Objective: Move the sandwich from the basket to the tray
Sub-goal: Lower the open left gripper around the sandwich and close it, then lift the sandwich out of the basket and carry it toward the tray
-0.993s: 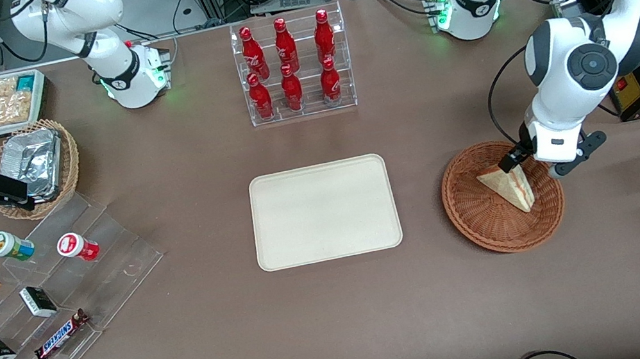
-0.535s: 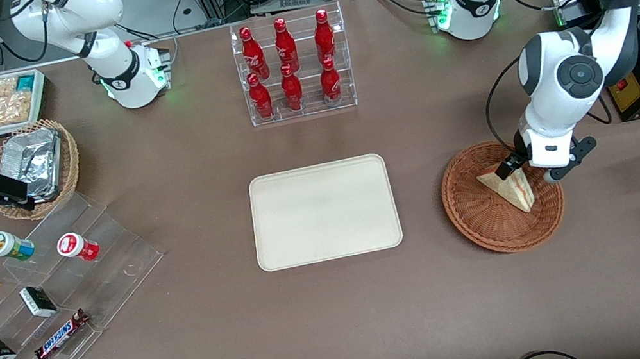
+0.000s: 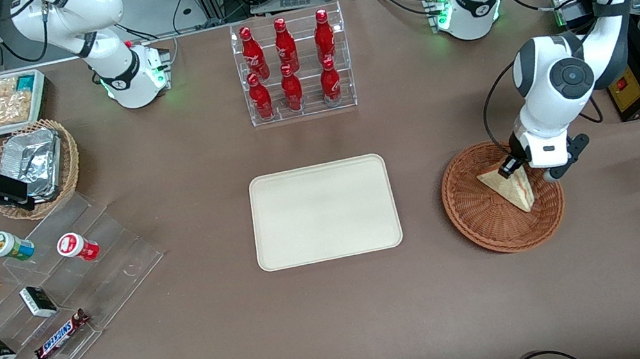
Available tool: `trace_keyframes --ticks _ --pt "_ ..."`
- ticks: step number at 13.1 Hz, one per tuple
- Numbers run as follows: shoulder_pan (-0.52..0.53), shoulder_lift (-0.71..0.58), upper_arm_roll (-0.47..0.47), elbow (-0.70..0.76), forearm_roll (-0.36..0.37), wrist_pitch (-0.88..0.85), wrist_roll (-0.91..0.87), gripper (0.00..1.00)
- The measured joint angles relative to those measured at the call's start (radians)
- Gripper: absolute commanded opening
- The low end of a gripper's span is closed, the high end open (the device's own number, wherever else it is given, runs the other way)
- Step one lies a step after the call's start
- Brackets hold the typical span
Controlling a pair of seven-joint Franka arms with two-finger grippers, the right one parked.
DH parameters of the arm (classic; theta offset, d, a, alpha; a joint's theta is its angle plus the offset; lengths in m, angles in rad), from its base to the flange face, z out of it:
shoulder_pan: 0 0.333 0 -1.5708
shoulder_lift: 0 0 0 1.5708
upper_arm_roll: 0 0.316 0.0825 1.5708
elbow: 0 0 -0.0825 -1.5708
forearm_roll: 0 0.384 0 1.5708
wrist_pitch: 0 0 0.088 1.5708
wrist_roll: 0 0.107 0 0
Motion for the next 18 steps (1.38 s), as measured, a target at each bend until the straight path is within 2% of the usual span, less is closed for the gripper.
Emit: trace_keyframes --ticks 2,4,6,10,14,18 --pt "0.0 -0.004 -0.001 0.003 0.007 -0.003 0.0 0.0" --pt "0.0 -0.014 -0.013 0.019 0.06 -0.055 0.007 0.0" --pt "-0.001 -0.031 -0.044 0.073 0.109 -0.192 0.044 0.0" --pt "-0.002 -0.054 -0.118 0.218 0.119 -0.422 0.17 0.0" --pt "-0.004 -0.052 -0.214 0.238 0.13 -0.435 0.189 0.0" --pt "-0.014 -0.036 -0.309 0.244 0.185 -0.434 0.145 0.0"
